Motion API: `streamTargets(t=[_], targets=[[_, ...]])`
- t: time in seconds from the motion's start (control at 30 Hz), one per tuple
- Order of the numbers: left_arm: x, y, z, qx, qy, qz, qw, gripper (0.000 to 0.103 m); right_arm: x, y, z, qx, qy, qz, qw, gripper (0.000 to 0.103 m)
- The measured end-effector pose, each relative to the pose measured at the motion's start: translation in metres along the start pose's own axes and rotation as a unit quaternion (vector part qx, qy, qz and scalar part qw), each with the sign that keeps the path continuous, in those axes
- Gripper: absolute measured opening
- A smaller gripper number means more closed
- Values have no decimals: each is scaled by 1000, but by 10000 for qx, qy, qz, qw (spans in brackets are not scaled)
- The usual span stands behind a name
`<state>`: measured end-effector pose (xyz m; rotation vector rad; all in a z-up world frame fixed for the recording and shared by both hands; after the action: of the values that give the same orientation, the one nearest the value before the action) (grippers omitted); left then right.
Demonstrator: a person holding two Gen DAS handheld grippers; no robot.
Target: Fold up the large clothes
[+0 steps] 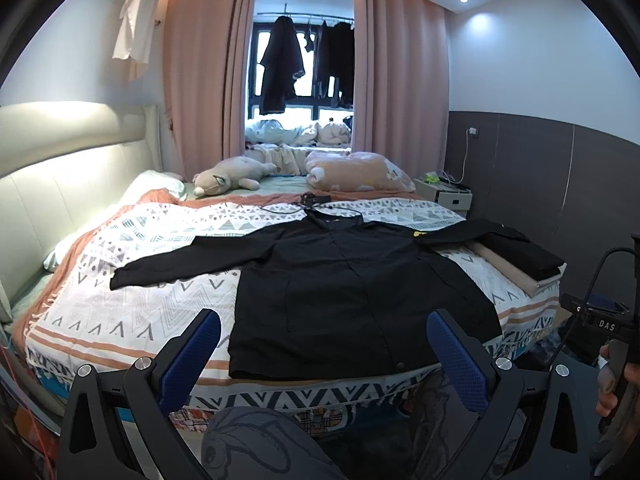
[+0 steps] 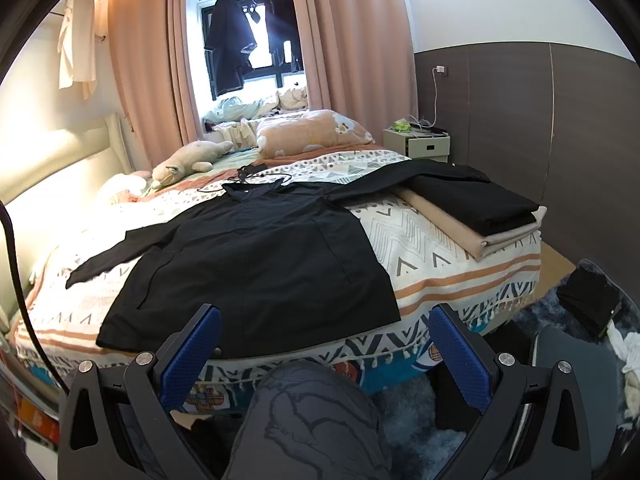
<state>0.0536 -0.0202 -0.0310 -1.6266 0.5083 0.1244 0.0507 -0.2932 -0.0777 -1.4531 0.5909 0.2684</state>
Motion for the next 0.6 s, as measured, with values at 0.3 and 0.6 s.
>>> streamTargets(t=[0.3,0.6], targets=[[0,-6,12,-15,44,-10,10000,103,-3,0,-3,59,-77,-49,9999,103],[-10,-11,20,-164,-254,-310,9991,103,-1,0,-7,68,-55,-27,10000,103]])
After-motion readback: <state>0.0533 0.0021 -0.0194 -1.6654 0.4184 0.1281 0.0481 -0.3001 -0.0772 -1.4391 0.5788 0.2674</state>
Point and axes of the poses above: each gripper's, at about its wrist camera, not at the fingertips, and x roughly the way its jaws point, z to its left, y to its underside, the point moved 8 cm from there along x, roughly the way its jaws point, and after that the axes turned 13 degrees about y, right-handed, at the moved point
